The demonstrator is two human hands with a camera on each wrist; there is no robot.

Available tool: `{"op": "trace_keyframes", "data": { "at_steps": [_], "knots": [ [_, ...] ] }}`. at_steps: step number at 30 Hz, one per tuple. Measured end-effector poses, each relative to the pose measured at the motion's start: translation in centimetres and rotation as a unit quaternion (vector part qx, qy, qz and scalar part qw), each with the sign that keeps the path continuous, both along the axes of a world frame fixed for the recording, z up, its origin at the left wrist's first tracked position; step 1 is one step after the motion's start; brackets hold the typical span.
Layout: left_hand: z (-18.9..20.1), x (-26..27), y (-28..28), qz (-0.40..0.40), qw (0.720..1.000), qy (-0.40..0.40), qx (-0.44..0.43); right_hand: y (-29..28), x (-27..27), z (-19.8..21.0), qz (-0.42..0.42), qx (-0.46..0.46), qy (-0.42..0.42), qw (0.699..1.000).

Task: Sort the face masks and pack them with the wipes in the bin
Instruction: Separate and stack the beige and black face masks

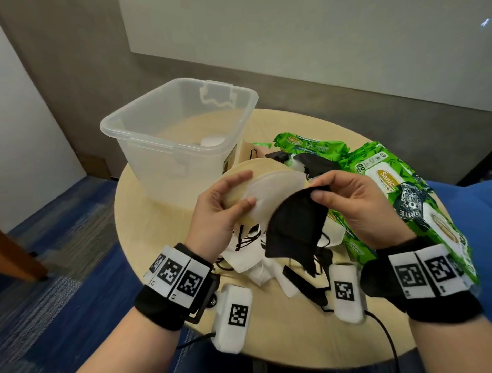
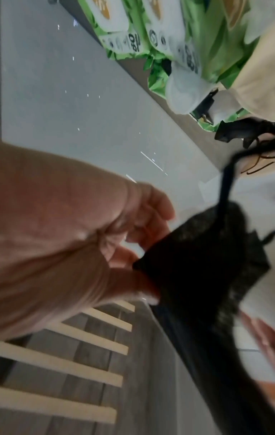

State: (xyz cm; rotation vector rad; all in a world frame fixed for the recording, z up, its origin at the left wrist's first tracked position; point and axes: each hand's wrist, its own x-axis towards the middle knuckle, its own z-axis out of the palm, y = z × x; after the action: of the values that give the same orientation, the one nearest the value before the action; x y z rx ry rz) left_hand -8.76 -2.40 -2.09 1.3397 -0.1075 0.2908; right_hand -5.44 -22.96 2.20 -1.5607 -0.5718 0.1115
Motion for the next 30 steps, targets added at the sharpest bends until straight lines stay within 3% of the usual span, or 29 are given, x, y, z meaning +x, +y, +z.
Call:
{"op": "trace_keyframes", "data": {
  "at_steps": [3, 10, 15, 18, 20, 22, 24, 26, 30],
  "knots": [
    [0.2, -0.3, -0.3, -0.028, 1.000, -0.003, 0.001, 0.9, 0.8, -0.9, -0.089, -0.049, -0.013, 0.995],
    [0.2, -0.5, -0.2, -0.074, 0.997, 0.023, -0.031, 1.4, 0.9, -1.6, -0.111, 0.010, 0.045, 0.993],
    [-0.3, 0.1, 0.1, -0.020, 0.995, 0.049, -0.081, 0.6, 1.0, -1.3, -0.183, 0.007, 0.039, 0.982],
    [-0.9, 0.3, 0.1, 0.044, 0.998, 0.045, -0.010, -0.1, 1.1, -1.2, -0.260, -0.039, -0.027, 0.964],
    [-1.2, 0.3, -0.1, 0.064, 0.995, 0.021, 0.076, -0.1, 1.0, -1.0, -0.342, -0.093, -0.114, 0.928],
    [-1.3, 0.1, -0.6, 0.060, 0.987, 0.001, 0.148, 0.7, 0.4, -0.6, -0.393, -0.148, -0.204, 0.884],
    [-1.5, -0.3, -1.4, 0.026, 0.985, -0.007, 0.169, 2.3, -0.3, -0.7, -0.392, -0.166, -0.268, 0.864],
    [-1.3, -0.8, -2.3, -0.024, 0.990, -0.007, 0.137, 4.0, -1.0, -1.3, -0.349, -0.163, -0.274, 0.881],
    [-0.8, -0.9, -2.9, -0.052, 0.993, -0.058, 0.090, 5.5, -2.0, -1.7, -0.179, -0.104, -0.119, 0.971]
  ]
}}
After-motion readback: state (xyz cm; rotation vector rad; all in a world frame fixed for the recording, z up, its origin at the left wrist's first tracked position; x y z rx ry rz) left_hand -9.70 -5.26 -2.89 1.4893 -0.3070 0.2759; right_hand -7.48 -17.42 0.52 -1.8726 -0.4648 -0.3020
